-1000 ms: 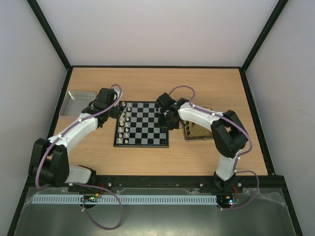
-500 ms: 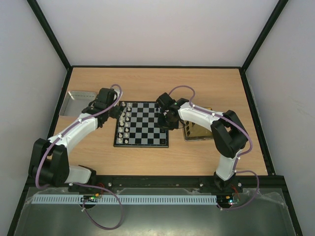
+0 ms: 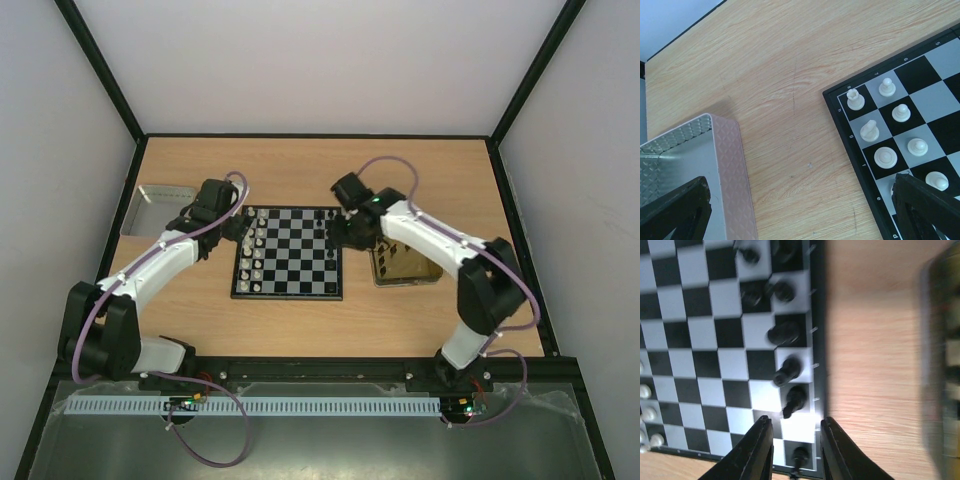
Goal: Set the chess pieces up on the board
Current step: Place the chess piece on the chessboard, then pick up the chess piece from the storage box.
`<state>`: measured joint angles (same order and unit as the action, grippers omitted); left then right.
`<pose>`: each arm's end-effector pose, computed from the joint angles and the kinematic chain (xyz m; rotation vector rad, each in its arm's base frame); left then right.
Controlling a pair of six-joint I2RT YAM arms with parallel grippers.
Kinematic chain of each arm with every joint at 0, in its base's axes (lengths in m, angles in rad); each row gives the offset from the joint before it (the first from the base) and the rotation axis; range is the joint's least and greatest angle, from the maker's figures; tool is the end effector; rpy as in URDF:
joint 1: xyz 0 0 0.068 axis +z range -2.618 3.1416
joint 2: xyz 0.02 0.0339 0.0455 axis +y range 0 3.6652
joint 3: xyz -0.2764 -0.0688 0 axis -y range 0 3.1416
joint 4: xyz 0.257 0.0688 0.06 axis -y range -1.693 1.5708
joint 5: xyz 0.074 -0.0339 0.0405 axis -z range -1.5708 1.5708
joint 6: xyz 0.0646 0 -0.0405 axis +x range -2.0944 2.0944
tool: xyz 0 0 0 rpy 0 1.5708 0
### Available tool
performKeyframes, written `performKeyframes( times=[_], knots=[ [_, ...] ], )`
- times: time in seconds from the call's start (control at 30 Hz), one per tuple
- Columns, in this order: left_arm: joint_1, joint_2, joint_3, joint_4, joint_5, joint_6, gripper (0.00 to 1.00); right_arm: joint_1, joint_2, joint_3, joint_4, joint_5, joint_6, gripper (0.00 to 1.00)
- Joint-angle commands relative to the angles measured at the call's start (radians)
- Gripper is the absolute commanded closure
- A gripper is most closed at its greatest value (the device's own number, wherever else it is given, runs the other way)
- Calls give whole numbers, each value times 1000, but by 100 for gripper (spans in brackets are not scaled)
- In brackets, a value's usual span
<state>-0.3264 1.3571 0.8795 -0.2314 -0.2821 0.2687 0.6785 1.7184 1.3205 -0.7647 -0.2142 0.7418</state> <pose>0.3093 -0.0857 0.2302 0.5210 2.2018 0.2905 0.2835 0.2462 0.2168 0.0273 2.9049 0.6287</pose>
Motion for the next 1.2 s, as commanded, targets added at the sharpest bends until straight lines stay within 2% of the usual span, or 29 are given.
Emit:
performKeyframes(
  times=[0.0,0.13,0.4,0.77,1.17],
  knots=[
    [-2,-26,12,-19,17,1,1,-148,-119,8,-151,133,-52,74],
    [-1,-16,13,-19,15,0,1,-274,-148,-21,-161,190,-99,74],
    [0,-15,15,-22,8,0,1,-356,-74,-81,-86,169,-120,72],
    [-1,-19,5,-14,4,-2,1,-374,15,-133,0,148,-114,73],
    [-1,-12,0,-4,-2,1,1,-388,61,-155,46,125,-113,79]
  ],
)
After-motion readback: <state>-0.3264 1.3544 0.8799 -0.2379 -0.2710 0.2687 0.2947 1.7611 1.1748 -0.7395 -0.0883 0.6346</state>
